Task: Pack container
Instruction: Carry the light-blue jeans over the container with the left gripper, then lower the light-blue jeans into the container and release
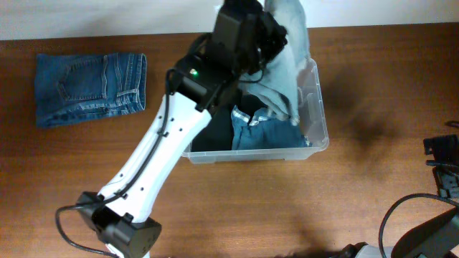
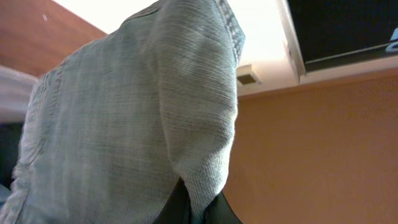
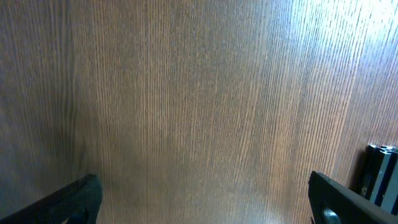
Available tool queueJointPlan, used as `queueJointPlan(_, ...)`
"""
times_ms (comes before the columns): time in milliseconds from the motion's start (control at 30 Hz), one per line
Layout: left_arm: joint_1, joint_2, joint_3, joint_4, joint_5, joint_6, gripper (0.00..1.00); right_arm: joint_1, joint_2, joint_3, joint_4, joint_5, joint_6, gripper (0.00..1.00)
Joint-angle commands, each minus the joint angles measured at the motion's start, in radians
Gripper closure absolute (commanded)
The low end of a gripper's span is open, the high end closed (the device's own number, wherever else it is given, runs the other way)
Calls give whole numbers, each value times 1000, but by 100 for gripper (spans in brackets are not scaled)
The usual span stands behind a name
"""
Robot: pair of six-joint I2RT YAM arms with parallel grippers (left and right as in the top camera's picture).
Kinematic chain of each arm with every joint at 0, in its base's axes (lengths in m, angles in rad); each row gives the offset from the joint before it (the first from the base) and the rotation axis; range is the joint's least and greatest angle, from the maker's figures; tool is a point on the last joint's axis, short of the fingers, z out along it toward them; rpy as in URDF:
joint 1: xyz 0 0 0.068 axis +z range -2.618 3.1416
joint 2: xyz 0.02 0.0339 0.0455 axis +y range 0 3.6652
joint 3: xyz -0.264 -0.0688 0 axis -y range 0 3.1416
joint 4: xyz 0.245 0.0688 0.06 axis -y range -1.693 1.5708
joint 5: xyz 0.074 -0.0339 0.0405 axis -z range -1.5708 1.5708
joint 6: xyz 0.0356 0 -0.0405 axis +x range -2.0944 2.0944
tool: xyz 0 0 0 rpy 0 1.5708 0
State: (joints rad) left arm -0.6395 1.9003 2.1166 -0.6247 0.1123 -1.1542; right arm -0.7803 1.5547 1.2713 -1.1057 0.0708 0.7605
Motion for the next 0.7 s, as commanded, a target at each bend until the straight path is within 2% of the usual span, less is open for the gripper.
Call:
queueJointPlan(0,-34,10,20,23,1,-58,99,-5,-10,-2,0,13,8,2)
queueJointPlan(333,-60,89,19,-45,-2,-111,99,-5,-10,-2,0,13,8,2)
queueJointPlan(600,-64,127,19,-19,-5,-111,99,-5,-10,-2,0,13,8,2)
queueJointPlan(667,-70,127,19,34,-5,-111,99,-5,-10,-2,0,13,8,2)
